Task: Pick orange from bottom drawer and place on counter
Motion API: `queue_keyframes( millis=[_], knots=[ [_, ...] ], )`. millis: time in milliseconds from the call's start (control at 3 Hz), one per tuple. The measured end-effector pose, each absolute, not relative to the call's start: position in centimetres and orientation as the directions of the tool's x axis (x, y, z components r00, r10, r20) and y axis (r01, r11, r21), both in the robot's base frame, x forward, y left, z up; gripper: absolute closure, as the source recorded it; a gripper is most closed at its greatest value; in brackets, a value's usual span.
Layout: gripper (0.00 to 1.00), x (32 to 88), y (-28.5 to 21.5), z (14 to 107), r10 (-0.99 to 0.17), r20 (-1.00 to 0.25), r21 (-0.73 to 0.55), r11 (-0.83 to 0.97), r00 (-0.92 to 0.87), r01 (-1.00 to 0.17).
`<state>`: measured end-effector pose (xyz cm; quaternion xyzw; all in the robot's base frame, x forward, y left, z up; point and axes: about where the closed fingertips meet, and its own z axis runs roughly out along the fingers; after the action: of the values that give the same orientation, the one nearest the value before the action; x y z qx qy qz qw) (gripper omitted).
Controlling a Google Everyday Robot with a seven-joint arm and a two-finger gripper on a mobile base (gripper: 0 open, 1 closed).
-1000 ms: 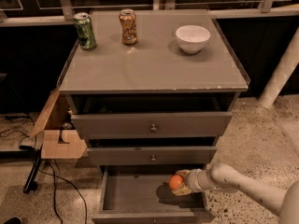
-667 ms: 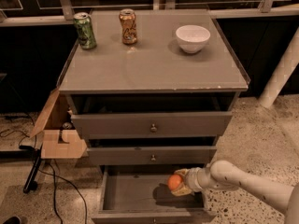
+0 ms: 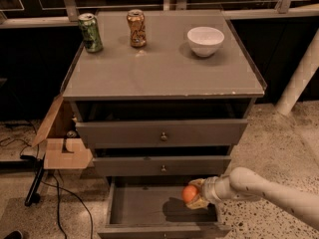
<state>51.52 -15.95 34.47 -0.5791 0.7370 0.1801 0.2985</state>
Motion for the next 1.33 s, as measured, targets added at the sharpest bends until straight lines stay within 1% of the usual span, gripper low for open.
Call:
queue_keyframes(
  millis=[333, 667, 1000, 1333],
  knots=[
    [1.0, 50.1, -16.7, 41.0, -0.78, -0.608, -0.082, 0.249, -0.15, -0.965],
    [1.0, 48.1, -14.7, 48.6, -0.79, -0.599, -0.094, 0.231, -0.13, -0.968],
    [1.0, 49.3, -15.0, 54.3, -0.82, -0.567, -0.182, 0.212, -0.074, -0.96],
    [1.0, 49.4, -15.0, 54.4, -0.821, -0.566, -0.184, 0.212, -0.073, -0.96]
  ],
)
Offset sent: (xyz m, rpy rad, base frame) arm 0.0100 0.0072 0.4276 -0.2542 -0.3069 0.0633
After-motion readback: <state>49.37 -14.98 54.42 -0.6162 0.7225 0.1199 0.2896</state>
